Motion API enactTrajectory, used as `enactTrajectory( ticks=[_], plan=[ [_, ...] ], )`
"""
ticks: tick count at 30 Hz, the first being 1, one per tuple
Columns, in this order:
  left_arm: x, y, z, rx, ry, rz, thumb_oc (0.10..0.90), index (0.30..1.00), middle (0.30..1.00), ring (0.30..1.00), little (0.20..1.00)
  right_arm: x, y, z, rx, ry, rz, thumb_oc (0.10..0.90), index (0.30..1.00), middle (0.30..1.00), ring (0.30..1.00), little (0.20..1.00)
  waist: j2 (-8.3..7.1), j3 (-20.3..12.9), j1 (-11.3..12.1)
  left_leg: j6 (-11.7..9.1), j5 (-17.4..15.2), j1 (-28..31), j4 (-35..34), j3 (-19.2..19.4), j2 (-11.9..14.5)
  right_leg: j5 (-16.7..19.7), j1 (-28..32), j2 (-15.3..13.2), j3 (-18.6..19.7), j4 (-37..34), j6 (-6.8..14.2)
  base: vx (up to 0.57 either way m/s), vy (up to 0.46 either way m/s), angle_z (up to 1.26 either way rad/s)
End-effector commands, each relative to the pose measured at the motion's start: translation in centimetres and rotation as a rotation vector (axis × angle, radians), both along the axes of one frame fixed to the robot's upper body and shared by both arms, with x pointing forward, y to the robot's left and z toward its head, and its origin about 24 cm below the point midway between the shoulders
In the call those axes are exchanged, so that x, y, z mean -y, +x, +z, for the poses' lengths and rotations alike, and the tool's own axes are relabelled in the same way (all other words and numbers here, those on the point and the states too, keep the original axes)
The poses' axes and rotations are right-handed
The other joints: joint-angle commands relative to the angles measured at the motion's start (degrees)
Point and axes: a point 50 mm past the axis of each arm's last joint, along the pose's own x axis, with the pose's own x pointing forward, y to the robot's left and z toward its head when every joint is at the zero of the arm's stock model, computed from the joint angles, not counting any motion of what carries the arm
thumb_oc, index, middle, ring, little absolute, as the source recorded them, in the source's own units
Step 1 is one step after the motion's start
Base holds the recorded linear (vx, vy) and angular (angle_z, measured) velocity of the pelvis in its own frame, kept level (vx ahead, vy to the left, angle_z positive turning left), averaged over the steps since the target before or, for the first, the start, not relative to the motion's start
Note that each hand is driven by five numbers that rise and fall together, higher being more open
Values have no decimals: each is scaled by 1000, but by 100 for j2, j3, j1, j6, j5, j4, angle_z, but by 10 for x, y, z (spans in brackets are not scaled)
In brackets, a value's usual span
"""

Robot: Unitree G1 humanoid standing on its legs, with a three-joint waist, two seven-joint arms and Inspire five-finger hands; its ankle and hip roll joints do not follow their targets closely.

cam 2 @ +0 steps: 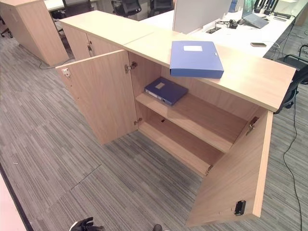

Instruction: Put the empty folder in the office cabinet

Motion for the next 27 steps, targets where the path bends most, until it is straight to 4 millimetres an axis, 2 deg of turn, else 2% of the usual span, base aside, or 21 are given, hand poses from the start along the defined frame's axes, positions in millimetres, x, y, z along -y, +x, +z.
enactTrajectory(
  ticks=[1, 3, 6, 7, 9, 10, 11, 12, 13, 14, 15, 16, 17, 18, 20, 21, 22, 23, 24, 25, 27],
  plan=[
    [3, -7, -1, 19, 1, 15, 800, 900, 900, 900, 900, 29, -11, 8, -34, -88, -44, 800, 900, 900, 900, 900, 209, -44, 81, -37, 944, -274, -809, -417, 354, -56, 101, -251, 697, -200, 816, 115, 323, -37],
    [4, -8, -2, 20, 5, 18, 800, 900, 900, 900, 900, 35, -14, 10, -38, -98, -57, 800, 900, 900, 900, 900, 337, -32, 58, -188, 1114, -539, -884, -570, 565, -138, 104, -459, 885, -87, 975, 125, 403, -47],
    [4, -9, -2, 27, 6, 31, 800, 900, 900, 900, 900, 38, -14, 11, -37, -105, -62, 800, 900, 900, 900, 900, 422, -32, 46, -272, 1140, -600, -884, -497, 698, -186, 15, -625, 1049, 118, 1079, 92, 365, -44],
    [5, -7, -1, 40, 5, 38, 800, 900, 900, 900, 900, 43, -17, 13, -39, -112, -85, 800, 900, 900, 900, 900, 537, -55, -3, -363, 1254, -694, -884, -167, 859, -191, 46, -913, 1058, 150, 1250, 130, 516, -51],
    [5, -9, -1, 36, 3, 37, 800, 900, 900, 900, 900, 44, -18, 13, -45, -112, -88, 800, 900, 900, 900, 900, 599, -87, 2, -365, 1204, -608, -884, -25, 902, -176, 41, -988, 1129, 153, 1323, 144, 524, -50],
    [4, -14, -3, 9, 7, 21, 800, 900, 900, 900, 900, 42, -23, 11, -59, -102, -112, 800, 900, 900, 900, 900, 663, -227, -5, -405, 1028, -522, -884, 43, 803, 53, 263, -1257, 1045, -180, 1514, 165, 499, -32],
    [1, -13, -2, 10, 17, 19, 800, 900, 900, 900, 900, 41, -21, 11, -52, -100, -123, 800, 900, 900, 900, 900, 629, -243, -7, -382, 969, -464, -884, 87, 670, 219, 294, -1415, 1058, -272, 1587, 256, 835, -12],
    [-5, -10, -1, 5, 35, 8, 800, 900, 900, 900, 900, 37, -22, 9, -47, -86, -137, 800, 900, 900, 900, 900, 457, -227, 7, -254, 587, -465, -540, 231, 323, 763, 388, -1848, 1012, -535, 1741, 141, 484, -10],
    [-5, -10, -1, 5, 36, 8, 800, 900, 900, 900, 900, 37, -22, 9, -47, -85, -138, 800, 900, 900, 900, 900, 447, -226, 7, -248, 575, -472, -522, 232, 310, 769, 393, -1861, 1012, -545, 1747, 103, 505, -7],
    [-9, -10, 0, 6, 46, 13, 800, 900, 900, 900, 900, 35, -20, 9, -40, -80, -135, 800, 900, 900, 900, 900, 362, -219, 35, -161, 383, -467, -402, 365, 139, 1265, 309, -2110, 929, -625, 1795, -19, 461, -15],
    [-15, -8, 2, 14, 65, 26, 800, 900, 900, 900, 900, 32, -7, 10, -7, -79, -120, 800, 900, 900, 900, 900, 337, -188, 98, 3, 192, -457, -337, 545, -107, 1670, 89, -2331, 624, -659, 1724, -53, 592, -23],
    [-19, -7, 3, 16, 74, 37, 800, 900, 900, 900, 900, 31, 3, 11, 22, -75, -111, 800, 900, 900, 900, 900, 350, -154, 161, 82, 140, -431, -358, 651, -214, 1803, -42, -2410, 274, -596, 1681, -105, 619, -40],
    [-23, -8, 4, 13, 81, 50, 800, 900, 900, 900, 900, 29, 13, 12, 52, -71, -100, 800, 900, 900, 900, 900, 406, -90, 243, 144, 96, -383, -380, 777, -277, 1693, -54, -2454, -317, -523, 1624, -40, 455, -45],
    [-25, -11, 4, 2, 87, 56, 800, 900, 900, 900, 900, 27, 17, 12, 59, -69, -83, 800, 900, 900, 900, 900, 479, -87, 302, 172, 5, -311, -413, 835, -309, 1414, 55, -2371, -620, -405, 1625, -49, 458, -63],
    [-29, -20, 3, -28, 93, 65, 800, 900, 900, 900, 900, 21, 26, 12, 80, -55, -57, 800, 900, 900, 900, 900, 473, -82, 266, 339, 99, -318, -430, 890, -503, 933, 75, -1942, -496, -142, 1379, 23, 376, -40],
    [-31, -23, 3, -36, 93, 71, 800, 900, 900, 900, 900, 20, 28, 12, 87, -51, -46, 800, 900, 900, 900, 900, 468, -77, 286, 397, 86, -268, -448, 918, -585, 730, 97, -1702, -328, -21, 1337, 97, 320, -11],
    [-33, -30, 2, -55, 93, 76, 800, 900, 900, 900, 900, 17, 30, 11, 90, -47, -32, 800, 900, 900, 900, 900, 461, -96, 343, 442, 61, -194, -490, 973, -675, 606, 193, -1564, -426, 2, 1308, 144, 267, -26],
    [-34, -41, 0, -88, 91, 93, 800, 900, 900, 900, 900, 14, 31, 11, 92, -41, -9, 800, 900, 900, 900, 900, 426, -127, 492, 416, -47, -55, -584, 1050, -761, 516, 408, -1536, -864, -95, 1345, 117, 176, -31],
    [-34, -41, 0, -89, 91, 93, 800, 900, 900, 900, 900, 14, 31, 11, 92, -41, -9, 800, 900, 900, 900, 900, 426, -113, 485, 416, -48, -31, -592, 1045, -763, 519, 439, -1534, -874, -110, 1348, 80, 112, -51],
    [-34, -48, -2, -109, 82, 107, 800, 900, 900, 900, 900, 11, 34, 11, 98, -39, 17, 800, 900, 900, 900, 900, 412, -155, 562, 416, -31, -10, -674, 1096, -806, 521, 499, -1498, -1186, -233, 1327, 16, 67, -65],
    [-32, -51, -2, -119, 77, 117, 800, 900, 900, 900, 900, 11, 37, 11, 101, -39, 32, 800, 900, 900, 900, 900, 411, -191, 542, 423, -44, 16, -716, 1084, -824, 511, 448, -1425, -1141, -304, 1311, 56, 98, -45]
  ],
)
